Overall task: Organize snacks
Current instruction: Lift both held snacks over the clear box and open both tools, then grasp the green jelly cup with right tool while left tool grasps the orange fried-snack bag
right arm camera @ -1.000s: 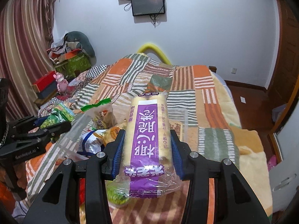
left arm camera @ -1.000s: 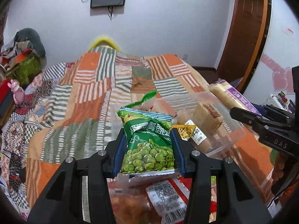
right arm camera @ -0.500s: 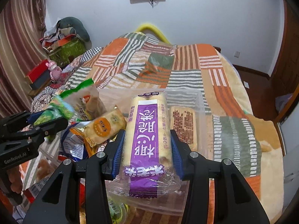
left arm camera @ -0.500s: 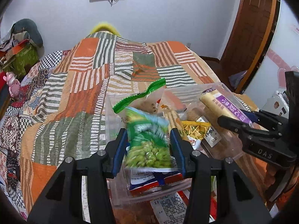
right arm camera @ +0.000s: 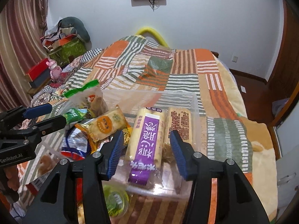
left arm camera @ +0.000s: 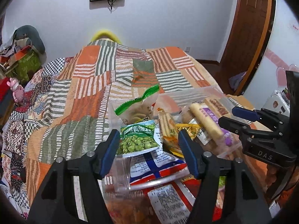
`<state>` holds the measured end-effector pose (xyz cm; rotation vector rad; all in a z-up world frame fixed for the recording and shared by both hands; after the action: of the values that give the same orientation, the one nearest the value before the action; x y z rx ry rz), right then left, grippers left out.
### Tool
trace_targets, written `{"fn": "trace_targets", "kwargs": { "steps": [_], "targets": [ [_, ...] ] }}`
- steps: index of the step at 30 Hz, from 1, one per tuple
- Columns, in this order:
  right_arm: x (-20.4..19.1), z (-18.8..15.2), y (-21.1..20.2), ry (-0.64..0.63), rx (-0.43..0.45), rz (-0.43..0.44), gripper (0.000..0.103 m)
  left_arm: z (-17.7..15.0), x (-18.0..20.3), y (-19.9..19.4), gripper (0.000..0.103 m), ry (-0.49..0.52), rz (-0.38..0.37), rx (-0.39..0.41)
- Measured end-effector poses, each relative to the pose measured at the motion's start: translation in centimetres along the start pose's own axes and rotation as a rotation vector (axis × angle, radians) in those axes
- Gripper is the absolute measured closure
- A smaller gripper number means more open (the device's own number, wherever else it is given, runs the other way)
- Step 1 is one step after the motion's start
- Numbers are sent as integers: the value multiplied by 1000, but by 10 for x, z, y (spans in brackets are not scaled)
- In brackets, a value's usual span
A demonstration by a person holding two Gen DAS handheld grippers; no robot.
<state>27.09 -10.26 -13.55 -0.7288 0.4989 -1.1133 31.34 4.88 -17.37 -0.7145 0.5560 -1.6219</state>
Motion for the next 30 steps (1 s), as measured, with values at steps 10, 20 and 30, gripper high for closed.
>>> {"fn": "trace_targets", "kwargs": {
  "steps": [10,20,30],
  "targets": [
    [-7,-4,-39,-14,52,29,48,-13,-6,-56,26,-11,14,49],
    [-9,-40,-52,-9,8,50,47,-61,-30,-63,21,-69,62,-21],
    [-21,-68,-29,-5,-90,76,47,-113,-47,-41,21,-144,49,-107]
  ]
}}
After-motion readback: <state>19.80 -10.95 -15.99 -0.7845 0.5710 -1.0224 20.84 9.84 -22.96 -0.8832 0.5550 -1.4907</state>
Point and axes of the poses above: each gripper's, at about its wrist camera, not at the fingertips, and y roughly the way its jaws point, x to its right, z to its top, the point moved 6 cm from there along y, roughly the way its jaws point, and after that the axes turned 5 degrees about -z, right-handed, at the moved point
